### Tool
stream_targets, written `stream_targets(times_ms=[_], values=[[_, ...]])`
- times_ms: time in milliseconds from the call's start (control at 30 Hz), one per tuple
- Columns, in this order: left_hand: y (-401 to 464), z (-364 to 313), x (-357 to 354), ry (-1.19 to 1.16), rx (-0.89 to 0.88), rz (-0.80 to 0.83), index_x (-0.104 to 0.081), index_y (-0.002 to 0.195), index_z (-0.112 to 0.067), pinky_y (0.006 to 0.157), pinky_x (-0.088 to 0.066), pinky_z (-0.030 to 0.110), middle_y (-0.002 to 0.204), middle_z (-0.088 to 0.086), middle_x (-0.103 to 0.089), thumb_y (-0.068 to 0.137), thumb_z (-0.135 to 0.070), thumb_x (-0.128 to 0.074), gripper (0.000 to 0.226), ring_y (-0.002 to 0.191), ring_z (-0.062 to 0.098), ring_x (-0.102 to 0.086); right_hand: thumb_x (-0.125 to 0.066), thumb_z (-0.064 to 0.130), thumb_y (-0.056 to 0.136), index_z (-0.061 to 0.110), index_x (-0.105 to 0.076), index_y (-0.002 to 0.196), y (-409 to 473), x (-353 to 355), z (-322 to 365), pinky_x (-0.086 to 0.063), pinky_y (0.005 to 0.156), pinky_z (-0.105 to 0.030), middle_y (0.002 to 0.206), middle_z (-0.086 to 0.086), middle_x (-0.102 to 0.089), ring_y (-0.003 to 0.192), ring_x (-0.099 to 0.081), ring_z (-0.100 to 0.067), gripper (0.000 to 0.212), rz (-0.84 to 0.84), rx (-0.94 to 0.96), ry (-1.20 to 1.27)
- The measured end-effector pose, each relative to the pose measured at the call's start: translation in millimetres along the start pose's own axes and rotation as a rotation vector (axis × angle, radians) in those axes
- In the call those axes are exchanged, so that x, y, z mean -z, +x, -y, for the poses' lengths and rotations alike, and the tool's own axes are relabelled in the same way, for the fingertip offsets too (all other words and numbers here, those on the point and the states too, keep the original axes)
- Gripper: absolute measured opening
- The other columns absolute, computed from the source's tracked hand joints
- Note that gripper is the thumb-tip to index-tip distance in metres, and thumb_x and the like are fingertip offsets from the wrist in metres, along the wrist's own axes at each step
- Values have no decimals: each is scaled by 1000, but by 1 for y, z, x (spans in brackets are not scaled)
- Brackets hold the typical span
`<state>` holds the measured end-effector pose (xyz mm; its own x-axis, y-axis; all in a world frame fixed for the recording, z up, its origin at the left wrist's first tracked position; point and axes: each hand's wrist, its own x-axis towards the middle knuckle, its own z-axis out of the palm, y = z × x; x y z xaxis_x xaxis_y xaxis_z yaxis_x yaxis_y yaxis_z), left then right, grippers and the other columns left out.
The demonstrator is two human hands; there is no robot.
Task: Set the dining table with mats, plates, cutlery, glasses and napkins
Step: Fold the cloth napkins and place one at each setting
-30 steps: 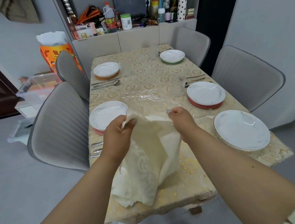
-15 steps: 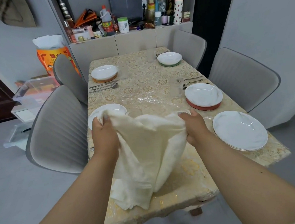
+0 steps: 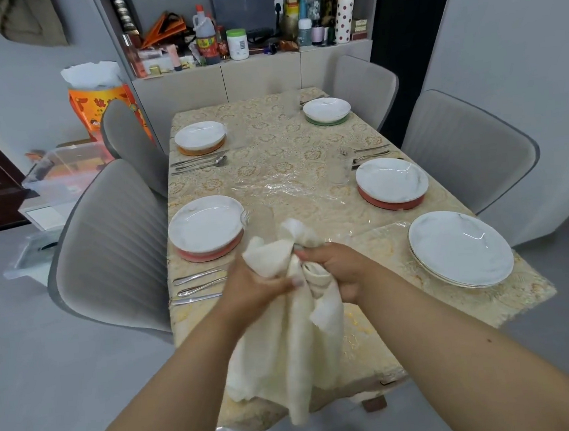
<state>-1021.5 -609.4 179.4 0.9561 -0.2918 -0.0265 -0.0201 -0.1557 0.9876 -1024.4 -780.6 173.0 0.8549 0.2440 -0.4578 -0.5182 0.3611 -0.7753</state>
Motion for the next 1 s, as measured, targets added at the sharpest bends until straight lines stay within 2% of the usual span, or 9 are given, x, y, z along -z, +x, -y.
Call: stream_targets(times_ms=[67, 133, 300, 400, 567, 633, 767, 900, 1000], values=[[-10, 11, -14, -52, 56, 98, -68, 109, -22, 82, -55, 29, 104, 0, -74, 56, -14, -90, 57, 99, 12, -68, -58, 21, 91, 2, -61, 116, 3, -7, -2, -56, 82, -40, 103, -17, -65, 91, -65, -30, 31, 0, -25, 119], [-11, 19, -18, -110, 126, 38, -67, 112, -18, 83, -57, 38, 103, 3, -74, 66, -7, -86, 51, 100, 22, -69, -58, 25, 92, 4, -61, 116, 3, -7, -2, -54, 85, -41, 104, -17, -64, 93, -64, -30, 32, -55, -28, 141], [-3, 24, -9, -106, 181, -53, -66, 110, -21, 78, -58, 33, 99, -2, -74, 75, 1, -75, 42, 94, 17, -71, -60, 32, 93, 5, -66, 106, 5, 18, 9, -50, 90, -46, 101, -16, -70, 90, -66, -31, 31, -483, 75, 107], [1, 17, -11, -130, 180, -71, -66, 105, -23, 74, -57, 26, 96, -4, -74, 79, 5, -70, 38, 90, 11, -71, -57, 38, 92, 3, -63, 111, 8, 40, 17, -50, 92, -40, 99, -11, -68, 92, -64, -28, 39, -840, 146, -64], [16, -1, -8, -285, 186, -120, -67, 109, -10, 81, -58, 44, 100, 11, -74, 79, 5, -69, 34, 94, 30, -70, -39, 39, 98, 4, -60, 113, -12, 70, 29, -44, 91, -38, 113, -13, -66, 105, -59, -35, 43, -1206, 158, -514], [26, -14, -10, -345, 186, -131, -66, 109, -8, 74, -59, 42, 98, 12, -74, 83, 6, -65, 29, 91, 30, -71, -37, 36, 99, 4, -59, 116, -19, 72, 29, -43, 89, -37, 116, -14, -64, 108, -58, -35, 42, -1247, 160, -725], [58, -47, -20, -419, 159, -167, -65, 112, -5, 78, -58, 50, 101, 14, -73, 84, -1, -68, 28, 90, 31, -71, -37, 30, 98, 10, -59, 105, -24, 80, 22, -40, 70, -31, 95, -7, -60, 86, -56, -29, 31, -1145, 93, -1121], [96, -73, -39, -481, 88, -205, -63, 114, -3, 78, -59, 45, 104, 14, -72, 86, -1, -67, 28, 92, 29, -71, -27, 46, 101, 12, -63, 109, -13, 87, 21, -40, 77, -32, 111, -7, -65, 104, -59, -30, 50, -1031, 38, -1138], [134, -79, -56, -506, 46, -233, -60, 119, -2, 84, -57, 48, 110, 16, -69, 85, -4, -69, 36, 98, 30, -69, -27, 40, 101, 11, -59, 118, -4, 97, 30, -40, 77, -32, 106, -6, -61, 97, -55, -27, 46, -956, -12, -1147]])
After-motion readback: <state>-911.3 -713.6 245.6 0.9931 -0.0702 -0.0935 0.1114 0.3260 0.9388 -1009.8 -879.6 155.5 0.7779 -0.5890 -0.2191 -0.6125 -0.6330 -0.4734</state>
